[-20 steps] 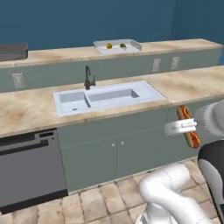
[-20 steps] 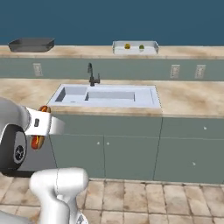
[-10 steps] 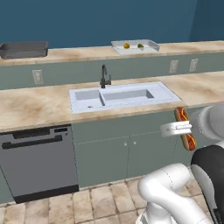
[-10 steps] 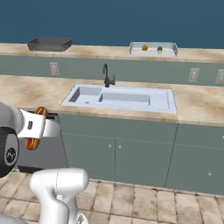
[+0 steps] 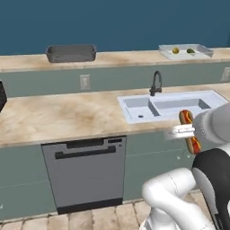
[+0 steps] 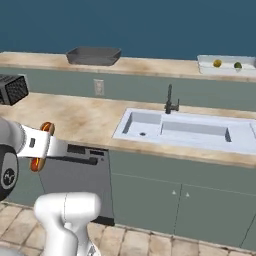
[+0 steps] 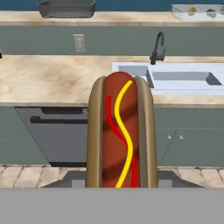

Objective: Place the cold items (lemon and cucumber) from the fridge in one tupperware on the dining counter. Place the warm items (kebab skewer and hot dog) in the stove area in another tupperware.

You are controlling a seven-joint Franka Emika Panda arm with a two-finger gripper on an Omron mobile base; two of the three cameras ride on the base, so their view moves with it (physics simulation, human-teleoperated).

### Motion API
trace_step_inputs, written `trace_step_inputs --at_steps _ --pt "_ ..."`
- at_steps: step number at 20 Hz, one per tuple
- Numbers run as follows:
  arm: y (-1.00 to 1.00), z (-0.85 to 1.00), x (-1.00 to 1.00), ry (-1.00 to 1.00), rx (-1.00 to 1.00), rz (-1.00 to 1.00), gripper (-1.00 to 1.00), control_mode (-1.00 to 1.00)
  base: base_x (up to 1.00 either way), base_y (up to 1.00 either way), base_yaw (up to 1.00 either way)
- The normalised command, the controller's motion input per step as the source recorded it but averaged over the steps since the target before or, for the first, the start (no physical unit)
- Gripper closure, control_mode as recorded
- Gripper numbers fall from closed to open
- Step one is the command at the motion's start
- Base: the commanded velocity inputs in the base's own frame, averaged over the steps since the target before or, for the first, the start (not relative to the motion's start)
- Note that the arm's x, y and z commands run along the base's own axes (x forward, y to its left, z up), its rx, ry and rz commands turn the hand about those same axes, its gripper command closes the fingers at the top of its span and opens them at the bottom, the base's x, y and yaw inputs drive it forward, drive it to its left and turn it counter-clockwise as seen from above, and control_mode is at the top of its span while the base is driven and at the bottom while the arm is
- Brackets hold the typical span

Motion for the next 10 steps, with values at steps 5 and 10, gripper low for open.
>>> trace_step_inputs --at_steps 5,10 --pt "0.0 0.0 0.0 0.0 0.0 0.0 1.0 1.0 0.03 1.0 0.14" --pt "0.0 0.0 0.0 0.0 0.0 0.0 1.0 1.0 0.0 1.0 0.01"
